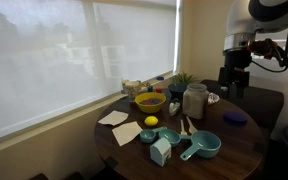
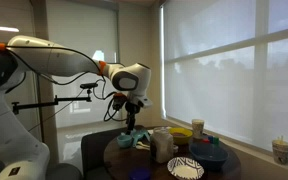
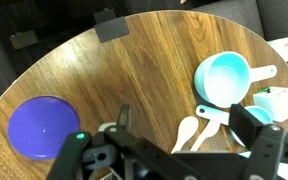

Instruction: Pick up a white plastic spoon on the right and put it in the sugar jar

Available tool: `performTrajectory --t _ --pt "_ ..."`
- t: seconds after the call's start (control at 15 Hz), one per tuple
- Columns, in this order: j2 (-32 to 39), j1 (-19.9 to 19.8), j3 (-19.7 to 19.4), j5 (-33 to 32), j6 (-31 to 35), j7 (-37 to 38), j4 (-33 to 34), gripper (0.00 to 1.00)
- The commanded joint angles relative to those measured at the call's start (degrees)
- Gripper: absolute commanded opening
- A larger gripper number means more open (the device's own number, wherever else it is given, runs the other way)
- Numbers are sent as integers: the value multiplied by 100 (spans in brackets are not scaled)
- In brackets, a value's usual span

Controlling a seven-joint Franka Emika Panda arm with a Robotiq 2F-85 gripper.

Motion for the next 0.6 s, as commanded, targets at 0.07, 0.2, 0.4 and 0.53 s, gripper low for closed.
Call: performTrajectory --t 0.07,0.2,0.4,0.53 --pt "4 -96 79 26 -24 -27 14 100" --pt "4 -96 79 26 -24 -27 14 100" --pt "128 -126 203 -74 77 281 20 100" --pt "222 -196 478 -424 429 758 -58 100"
